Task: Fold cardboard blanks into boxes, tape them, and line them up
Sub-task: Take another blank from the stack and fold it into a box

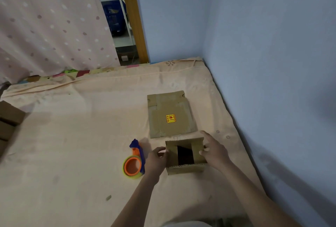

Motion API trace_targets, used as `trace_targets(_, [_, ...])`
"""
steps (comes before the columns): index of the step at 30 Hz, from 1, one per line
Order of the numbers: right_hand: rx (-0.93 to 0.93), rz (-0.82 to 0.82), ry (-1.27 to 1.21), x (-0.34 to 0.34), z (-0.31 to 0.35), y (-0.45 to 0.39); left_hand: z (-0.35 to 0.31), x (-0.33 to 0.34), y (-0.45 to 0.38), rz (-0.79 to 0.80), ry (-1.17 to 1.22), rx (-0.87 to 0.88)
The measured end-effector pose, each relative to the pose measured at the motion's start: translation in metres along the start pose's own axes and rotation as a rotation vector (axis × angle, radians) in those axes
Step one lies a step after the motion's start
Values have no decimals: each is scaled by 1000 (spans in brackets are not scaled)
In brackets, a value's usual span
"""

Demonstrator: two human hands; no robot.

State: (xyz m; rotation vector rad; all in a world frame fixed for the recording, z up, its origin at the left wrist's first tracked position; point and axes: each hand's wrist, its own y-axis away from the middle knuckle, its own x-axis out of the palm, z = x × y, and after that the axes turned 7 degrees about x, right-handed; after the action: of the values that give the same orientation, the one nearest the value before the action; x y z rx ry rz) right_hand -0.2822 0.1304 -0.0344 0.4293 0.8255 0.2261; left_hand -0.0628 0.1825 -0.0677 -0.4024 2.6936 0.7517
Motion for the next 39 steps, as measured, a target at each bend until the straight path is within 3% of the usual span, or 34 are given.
trace_targets(3, [-136, -1, 87, 4, 0, -2, -7, -8, 0, 137, 146, -21])
trace_targets(6, [-136, 78, 101, 7, -4, -2, -15, -13, 0, 205, 247, -93])
trace_targets(12, [-85, 249, 122, 0, -5, 1, -10, 0, -3, 41, 88, -23])
trace_targets(16, [-112, 392, 103, -9, -15, 4, -10, 0, -1, 27, 105, -50])
trace_targets(24, [-102, 403, 113, -5, -16, -4, -16, 0, -4, 62, 184, -118])
trace_targets(28, [-183, 165, 204, 6, -13, -12, -18, -1, -4, 104, 304, -179])
trace_targets(32, [-283, -74, 210, 20, -18, -6, -21, -3, 0, 151, 227, -219])
trace_targets(35, [-249, -163, 76, 31, -26, 1, -17, -3, 7, 219, 307, -231])
trace_targets(39, [-201, -173, -76, 37, -19, 10, -11, 1, 10, 188, 368, -153])
